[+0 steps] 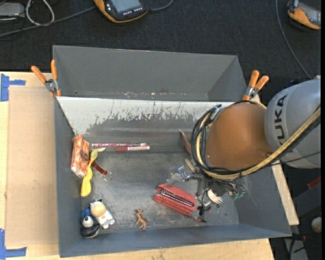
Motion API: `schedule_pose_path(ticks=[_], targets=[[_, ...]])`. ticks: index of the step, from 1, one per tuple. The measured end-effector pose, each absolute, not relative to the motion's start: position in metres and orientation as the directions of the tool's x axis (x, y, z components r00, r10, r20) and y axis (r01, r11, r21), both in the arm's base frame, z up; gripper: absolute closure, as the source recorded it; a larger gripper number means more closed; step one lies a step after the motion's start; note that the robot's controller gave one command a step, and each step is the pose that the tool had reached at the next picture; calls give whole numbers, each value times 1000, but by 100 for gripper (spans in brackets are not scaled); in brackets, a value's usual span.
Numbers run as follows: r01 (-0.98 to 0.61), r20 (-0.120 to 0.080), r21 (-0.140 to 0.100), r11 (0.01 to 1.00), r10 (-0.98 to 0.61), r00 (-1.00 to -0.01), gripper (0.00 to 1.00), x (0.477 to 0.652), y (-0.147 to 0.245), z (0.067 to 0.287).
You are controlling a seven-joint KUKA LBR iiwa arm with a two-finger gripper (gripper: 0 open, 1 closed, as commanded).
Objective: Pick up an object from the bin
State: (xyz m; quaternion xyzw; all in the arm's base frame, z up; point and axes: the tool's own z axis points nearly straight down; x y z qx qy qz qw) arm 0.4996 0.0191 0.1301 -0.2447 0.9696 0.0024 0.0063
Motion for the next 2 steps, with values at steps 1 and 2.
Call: schedule_pose_path(ticks=[1, 2], targets=[[-486, -11, 4, 874, -485, -874, 0, 510, 7, 97], [-402, -13, 3, 916, -401, -916, 0, 498, 15, 93]])
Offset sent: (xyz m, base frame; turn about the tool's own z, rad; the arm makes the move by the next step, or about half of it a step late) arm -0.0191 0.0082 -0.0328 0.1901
